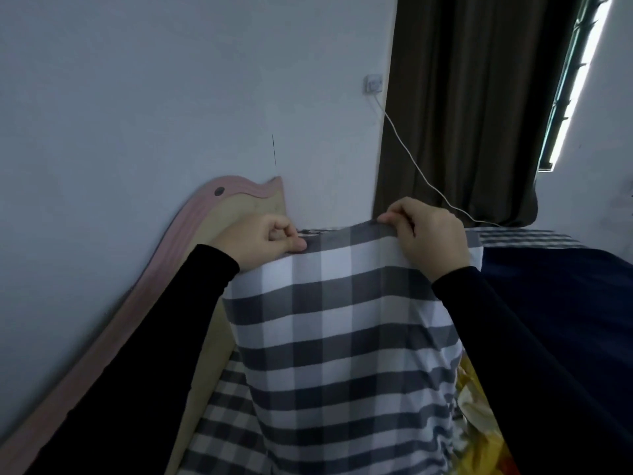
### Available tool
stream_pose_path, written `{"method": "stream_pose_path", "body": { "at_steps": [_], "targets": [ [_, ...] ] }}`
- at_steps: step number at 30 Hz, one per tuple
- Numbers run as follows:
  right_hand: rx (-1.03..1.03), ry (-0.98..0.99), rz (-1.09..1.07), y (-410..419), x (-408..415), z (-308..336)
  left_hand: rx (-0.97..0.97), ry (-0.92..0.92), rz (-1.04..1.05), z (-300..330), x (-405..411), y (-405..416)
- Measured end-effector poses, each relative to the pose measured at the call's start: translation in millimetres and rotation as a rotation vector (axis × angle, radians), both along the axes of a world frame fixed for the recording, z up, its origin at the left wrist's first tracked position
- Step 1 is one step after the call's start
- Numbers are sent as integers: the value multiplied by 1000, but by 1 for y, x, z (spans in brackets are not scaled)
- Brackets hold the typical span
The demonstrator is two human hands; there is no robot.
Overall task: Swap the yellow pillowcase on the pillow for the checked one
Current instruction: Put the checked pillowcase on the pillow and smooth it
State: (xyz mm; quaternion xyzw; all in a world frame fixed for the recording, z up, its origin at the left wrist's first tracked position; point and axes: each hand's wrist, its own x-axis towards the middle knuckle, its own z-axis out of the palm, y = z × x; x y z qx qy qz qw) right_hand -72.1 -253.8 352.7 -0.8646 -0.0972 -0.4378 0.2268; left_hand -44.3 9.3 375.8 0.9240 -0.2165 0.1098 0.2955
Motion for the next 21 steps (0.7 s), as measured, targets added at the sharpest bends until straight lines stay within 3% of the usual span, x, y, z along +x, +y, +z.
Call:
{"method": "stream_pose_path", "body": {
  "at_steps": [2, 5, 6, 11, 15, 17, 19, 21],
  "targets": [
    [9, 110, 46, -4, 8, -3, -12, 27, -18, 2, 1, 1],
    [-108, 586, 27, -15, 26, -22, 52, 139, -12, -16, 1, 4],
    [-153, 642, -3, -19, 29, -29, 43, 155, 13, -24, 2, 7],
    [-79, 645, 53, -33, 28, -31, -42, 163, 117, -48, 2, 21],
    [-51, 676, 28, -28, 23, -29, -292, 213, 71, -46, -2, 26],
    [-46, 640, -27, -20, 21, -30, -352, 252, 144, -44, 3, 29],
    [-46, 576, -86, -13, 20, -32, -211, 202, 329, -46, 13, 30],
    [-28, 454, -93, -10, 18, -37, -9, -124, 476, -47, 11, 23]
  ]
}}
